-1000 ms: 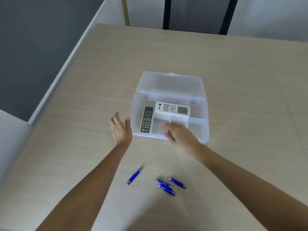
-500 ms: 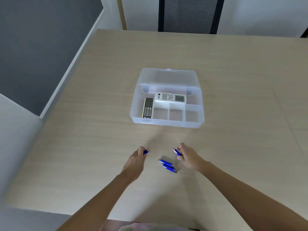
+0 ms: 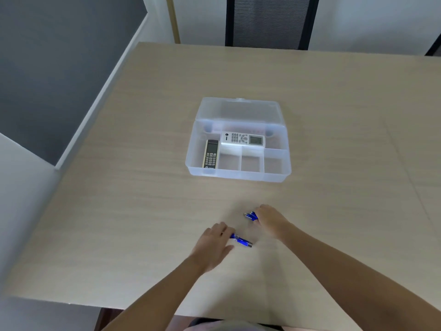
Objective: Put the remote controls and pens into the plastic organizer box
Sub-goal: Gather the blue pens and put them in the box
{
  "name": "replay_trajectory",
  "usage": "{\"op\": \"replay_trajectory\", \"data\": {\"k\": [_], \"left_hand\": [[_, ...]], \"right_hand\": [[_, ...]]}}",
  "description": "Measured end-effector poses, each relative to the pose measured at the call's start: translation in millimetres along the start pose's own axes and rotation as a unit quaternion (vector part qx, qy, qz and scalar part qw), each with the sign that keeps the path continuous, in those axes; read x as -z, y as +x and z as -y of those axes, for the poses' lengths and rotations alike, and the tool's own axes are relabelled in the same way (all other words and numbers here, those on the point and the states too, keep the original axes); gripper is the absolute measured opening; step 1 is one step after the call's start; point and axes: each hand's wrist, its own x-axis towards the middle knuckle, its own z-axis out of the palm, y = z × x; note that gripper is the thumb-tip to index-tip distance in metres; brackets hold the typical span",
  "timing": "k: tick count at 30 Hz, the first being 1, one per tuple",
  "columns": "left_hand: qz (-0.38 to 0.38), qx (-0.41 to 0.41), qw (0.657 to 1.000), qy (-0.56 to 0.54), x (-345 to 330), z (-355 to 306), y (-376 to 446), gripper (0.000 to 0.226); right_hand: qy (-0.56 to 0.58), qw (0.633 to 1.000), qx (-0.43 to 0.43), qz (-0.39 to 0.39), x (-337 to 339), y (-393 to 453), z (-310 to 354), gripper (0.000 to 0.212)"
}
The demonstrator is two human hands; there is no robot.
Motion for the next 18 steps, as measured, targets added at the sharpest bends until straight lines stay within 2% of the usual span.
{"op": "replay_trajectory", "data": {"k": [3, 5, 7, 9, 10, 12, 16, 18], "left_hand": [[0.058, -0.019, 0.994, 0.090, -13.1, -14.1, 25.9, 0.035], [0.081, -0.017, 0.986, 0.142, -18.8, -17.2, 37.9, 0.032], [0.083, 0.016, 0.987, 0.139, -18.7, -16.7, 49.3, 0.029], [0.037, 0.124, 0.991, 0.017, -6.4, -16.5, 64.8, 0.023], [0.010, 0.187, 0.980, -0.071, 4.1, -16.4, 74.8, 0.019], [-0.032, 0.266, 0.933, -0.239, 28.2, -15.2, 95.7, 0.010], [-0.049, 0.308, 0.855, -0.414, 71.5, -8.0, 129.8, 0.008], [-0.035, 0.309, 0.838, -0.449, 84.5, -3.2, 145.1, 0.010]], "right_hand": [[0.083, 0.995, -0.046, -0.034, 17.5, -6.8, -23.3, 0.030], [0.180, 0.975, -0.066, -0.108, 37.8, -11.5, -40.5, 0.025], [0.260, 0.944, -0.082, -0.187, 63.2, -10.1, -56.2, 0.032], [0.290, 0.920, -0.097, -0.248, 90.0, 0.0, -66.1, 0.045], [0.296, 0.914, -0.102, -0.259, 102.2, 6.9, -67.2, 0.048], [0.294, 0.918, -0.112, -0.242, 118.1, 27.1, -66.3, 0.050], [0.232, 0.952, -0.136, -0.146, 126.3, 74.5, -56.4, 0.041], [0.221, 0.958, -0.148, -0.106, 126.7, 92.3, -52.9, 0.036]]}}
